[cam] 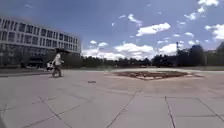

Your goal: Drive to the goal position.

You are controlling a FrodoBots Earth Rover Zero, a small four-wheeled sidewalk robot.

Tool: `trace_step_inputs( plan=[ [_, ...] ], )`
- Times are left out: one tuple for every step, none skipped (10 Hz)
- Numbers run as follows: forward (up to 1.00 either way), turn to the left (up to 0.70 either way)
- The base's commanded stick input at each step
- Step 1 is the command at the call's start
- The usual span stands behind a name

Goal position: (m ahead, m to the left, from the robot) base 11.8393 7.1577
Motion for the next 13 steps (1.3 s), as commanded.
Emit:
trace_step_inputs(
  plan=[
    [0.7, 0.0],
    [0.7, 0.0],
    [0.7, 0.0],
    [0.7, 0.0],
    [0.7, 0.0],
    [0.7, 0.0],
    [0.7, 0.0],
    [0.7, 0.0],
    [0.7, 0.0],
    [0.7, 0.0],
    [0.7, 0.0],
    [0.7, 0.0],
    [0.7, 0.0]
  ],
)
